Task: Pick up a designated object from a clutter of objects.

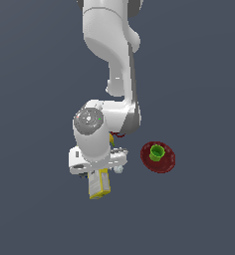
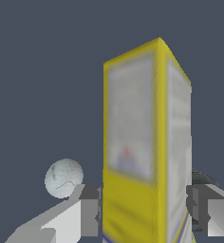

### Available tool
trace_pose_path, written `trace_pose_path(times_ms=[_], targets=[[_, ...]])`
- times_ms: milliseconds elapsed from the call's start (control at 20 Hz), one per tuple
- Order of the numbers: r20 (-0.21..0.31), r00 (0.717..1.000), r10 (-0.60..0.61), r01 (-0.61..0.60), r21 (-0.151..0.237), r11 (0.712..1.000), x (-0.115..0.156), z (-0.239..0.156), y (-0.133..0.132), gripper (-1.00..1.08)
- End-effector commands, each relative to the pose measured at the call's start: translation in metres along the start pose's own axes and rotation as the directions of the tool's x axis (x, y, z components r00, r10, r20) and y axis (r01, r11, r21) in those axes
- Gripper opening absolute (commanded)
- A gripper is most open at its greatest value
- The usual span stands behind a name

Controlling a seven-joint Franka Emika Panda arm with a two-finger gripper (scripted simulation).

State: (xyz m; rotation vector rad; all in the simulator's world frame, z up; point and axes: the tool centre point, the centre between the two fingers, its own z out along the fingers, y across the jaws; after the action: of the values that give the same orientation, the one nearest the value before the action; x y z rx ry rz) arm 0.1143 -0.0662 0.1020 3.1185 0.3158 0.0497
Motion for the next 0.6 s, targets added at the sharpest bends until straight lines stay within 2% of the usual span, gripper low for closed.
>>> trace_pose_path(times_ms=[0,550], targets=[[0.000,1.000,0.001,-0.001,0.000,1.000,-0.003,-0.020,0.011,-1.00],[0.011,1.000,-0.002,0.001,0.005,1.000,-0.017,-0.133,0.067,-1.00]])
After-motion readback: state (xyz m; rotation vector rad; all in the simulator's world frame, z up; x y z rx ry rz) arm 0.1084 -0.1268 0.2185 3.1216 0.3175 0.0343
